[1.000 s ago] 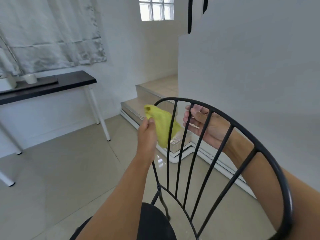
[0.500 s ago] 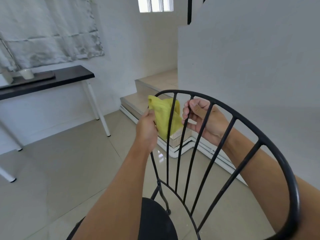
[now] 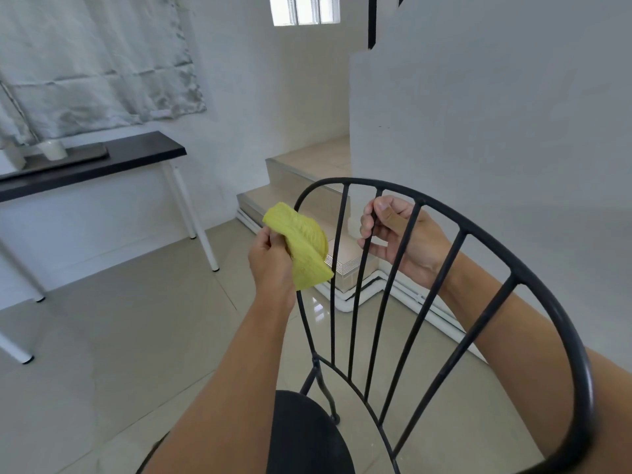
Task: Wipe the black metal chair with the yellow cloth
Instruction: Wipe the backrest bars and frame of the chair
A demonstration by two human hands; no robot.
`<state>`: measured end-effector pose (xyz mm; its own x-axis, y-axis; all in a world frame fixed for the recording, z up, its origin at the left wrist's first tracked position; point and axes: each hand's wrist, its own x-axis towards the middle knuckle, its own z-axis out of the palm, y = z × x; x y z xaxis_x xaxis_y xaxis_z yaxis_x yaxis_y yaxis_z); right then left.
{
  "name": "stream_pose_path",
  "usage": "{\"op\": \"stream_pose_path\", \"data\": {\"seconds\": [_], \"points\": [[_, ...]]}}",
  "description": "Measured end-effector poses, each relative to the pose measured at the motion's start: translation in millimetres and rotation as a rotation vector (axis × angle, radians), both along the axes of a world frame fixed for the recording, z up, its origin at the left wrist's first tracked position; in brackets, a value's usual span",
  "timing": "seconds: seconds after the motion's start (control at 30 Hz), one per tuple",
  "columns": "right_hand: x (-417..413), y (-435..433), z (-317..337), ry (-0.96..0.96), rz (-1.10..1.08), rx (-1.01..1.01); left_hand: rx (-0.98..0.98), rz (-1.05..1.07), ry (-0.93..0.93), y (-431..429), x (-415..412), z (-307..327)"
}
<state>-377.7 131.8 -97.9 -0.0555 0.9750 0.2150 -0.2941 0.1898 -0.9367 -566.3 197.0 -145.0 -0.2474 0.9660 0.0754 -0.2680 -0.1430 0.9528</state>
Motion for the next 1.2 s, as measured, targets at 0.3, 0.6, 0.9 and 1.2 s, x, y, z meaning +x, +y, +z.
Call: {"op": "stream_pose_path", "data": {"seconds": [0.3, 0.6, 0.9, 1.2], "points": [[0.5, 0.0, -1.1, -0.001, 0.012, 0.018, 0.177, -0.139, 0.325, -28.2, 65.0, 16.7], [0.3, 5.3, -8.0, 0.005, 0.032, 0.09, 0.299, -0.171, 0.634, -25.5, 59.9, 2.1], [-1.4, 6.7, -10.6, 0.036, 0.033, 0.101, 0.171, -0.362, 0.652, -33.6, 37.0, -36.3], [0.6, 5.4, -8.3, 0.01, 0.041, 0.102, 0.345, -0.205, 0.739, -19.5, 58.4, 5.5]]}}
